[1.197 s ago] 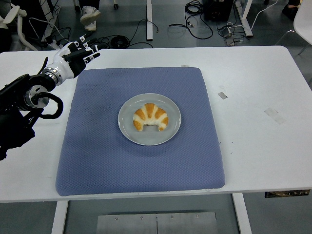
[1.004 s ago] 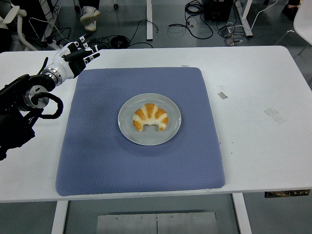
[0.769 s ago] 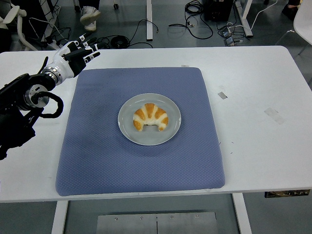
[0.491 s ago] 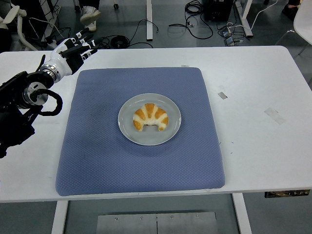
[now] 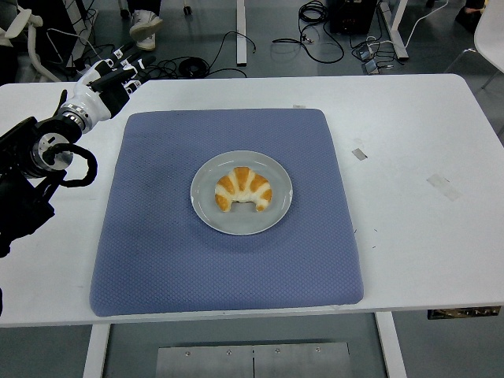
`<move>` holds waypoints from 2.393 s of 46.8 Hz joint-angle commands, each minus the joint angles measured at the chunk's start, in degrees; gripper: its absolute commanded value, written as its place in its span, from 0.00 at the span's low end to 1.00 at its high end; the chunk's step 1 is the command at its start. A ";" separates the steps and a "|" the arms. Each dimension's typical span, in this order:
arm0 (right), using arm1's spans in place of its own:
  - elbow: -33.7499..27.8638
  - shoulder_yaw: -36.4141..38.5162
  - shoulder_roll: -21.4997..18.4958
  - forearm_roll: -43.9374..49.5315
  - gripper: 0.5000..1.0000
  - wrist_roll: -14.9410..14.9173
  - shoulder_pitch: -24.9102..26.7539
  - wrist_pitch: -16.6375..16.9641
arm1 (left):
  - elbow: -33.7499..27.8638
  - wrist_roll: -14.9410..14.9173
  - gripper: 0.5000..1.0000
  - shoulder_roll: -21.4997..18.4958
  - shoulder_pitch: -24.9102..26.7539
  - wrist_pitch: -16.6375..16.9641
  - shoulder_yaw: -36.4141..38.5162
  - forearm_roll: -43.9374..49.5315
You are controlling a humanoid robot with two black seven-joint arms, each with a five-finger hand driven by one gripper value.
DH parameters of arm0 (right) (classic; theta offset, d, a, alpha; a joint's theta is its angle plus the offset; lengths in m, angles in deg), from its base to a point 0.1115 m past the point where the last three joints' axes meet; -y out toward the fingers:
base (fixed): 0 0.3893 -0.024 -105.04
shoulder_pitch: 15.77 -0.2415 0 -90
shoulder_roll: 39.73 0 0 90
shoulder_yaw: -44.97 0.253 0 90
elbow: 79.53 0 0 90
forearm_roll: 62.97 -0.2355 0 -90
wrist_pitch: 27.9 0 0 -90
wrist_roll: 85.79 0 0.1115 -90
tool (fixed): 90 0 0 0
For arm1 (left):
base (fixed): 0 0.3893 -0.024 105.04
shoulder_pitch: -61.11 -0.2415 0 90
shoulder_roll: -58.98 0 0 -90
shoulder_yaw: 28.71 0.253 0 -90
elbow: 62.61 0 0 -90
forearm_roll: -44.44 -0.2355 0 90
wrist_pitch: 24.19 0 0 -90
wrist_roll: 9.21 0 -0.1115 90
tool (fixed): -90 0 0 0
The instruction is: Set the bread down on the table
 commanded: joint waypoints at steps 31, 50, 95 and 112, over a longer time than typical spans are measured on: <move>0.00 0.08 0.00 0.00 1.00 0.01 0.00 -0.01 | -0.20 1.09 0.97 -1.58 -0.40 -3.39 0.80 -1.57; 0.00 0.08 0.00 0.00 1.00 0.01 0.00 -0.01 | 0.15 1.09 0.96 -1.93 -0.04 -1.28 2.47 -1.49; 0.00 -0.01 0.00 0.00 1.00 0.01 0.00 -0.01 | -0.02 1.09 0.96 -1.93 0.75 -0.31 4.58 -1.66; 0.00 -0.01 0.00 0.00 1.00 0.01 0.00 -0.01 | -1.34 0.65 0.96 -2.46 4.70 0.39 8.70 -3.86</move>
